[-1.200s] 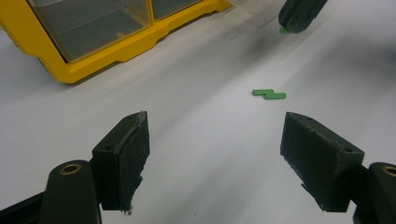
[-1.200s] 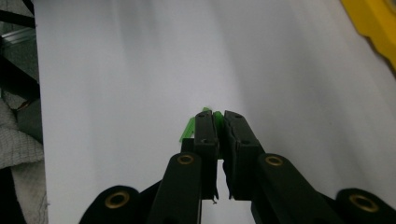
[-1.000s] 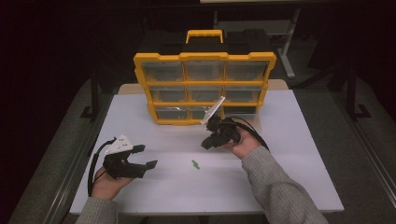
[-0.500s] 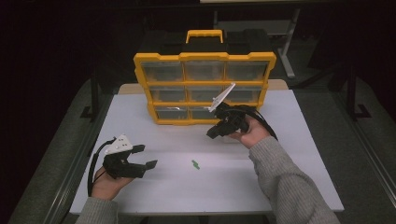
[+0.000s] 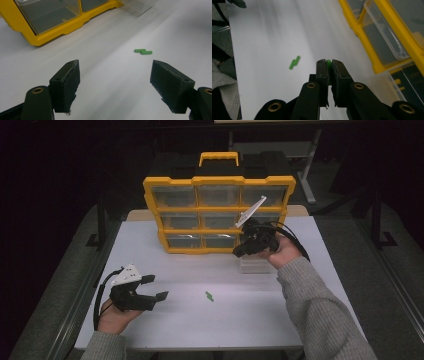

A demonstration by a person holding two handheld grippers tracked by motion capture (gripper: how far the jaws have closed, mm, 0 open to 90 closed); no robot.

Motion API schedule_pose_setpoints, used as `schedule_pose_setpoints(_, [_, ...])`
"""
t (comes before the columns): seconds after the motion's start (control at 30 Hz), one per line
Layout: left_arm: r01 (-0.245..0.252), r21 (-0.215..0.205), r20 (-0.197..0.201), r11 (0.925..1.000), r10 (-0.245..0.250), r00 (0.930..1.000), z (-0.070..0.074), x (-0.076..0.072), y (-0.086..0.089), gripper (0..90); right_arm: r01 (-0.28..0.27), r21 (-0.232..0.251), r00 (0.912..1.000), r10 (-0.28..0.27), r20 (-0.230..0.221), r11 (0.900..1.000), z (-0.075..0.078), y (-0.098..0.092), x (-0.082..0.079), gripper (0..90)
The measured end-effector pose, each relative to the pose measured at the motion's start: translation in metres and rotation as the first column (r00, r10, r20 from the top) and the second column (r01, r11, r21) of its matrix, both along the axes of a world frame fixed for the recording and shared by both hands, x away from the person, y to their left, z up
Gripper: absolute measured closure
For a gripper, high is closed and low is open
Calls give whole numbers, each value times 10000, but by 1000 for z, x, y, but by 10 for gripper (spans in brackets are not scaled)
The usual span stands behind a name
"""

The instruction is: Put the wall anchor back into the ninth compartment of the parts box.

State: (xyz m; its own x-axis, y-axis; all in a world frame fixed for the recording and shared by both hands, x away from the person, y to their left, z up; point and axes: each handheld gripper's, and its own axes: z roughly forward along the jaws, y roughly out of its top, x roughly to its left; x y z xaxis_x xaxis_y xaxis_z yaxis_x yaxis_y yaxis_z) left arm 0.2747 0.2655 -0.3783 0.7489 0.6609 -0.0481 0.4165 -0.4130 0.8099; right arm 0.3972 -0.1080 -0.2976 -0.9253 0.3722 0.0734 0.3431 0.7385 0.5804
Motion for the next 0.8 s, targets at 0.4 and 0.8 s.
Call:
schedule_pose_setpoints(0.4, [-33,29,11,10000,33,10000,0,0,0,236,1135,-62,9935,-1135,2,9935,1,-35,12,831])
schedule_pose_setpoints(0.8, [8,30,36,10000,-8,10000,-1,0,0,235,1792,-263,9833,-1799,-278,9835,-19,-57,18,830])
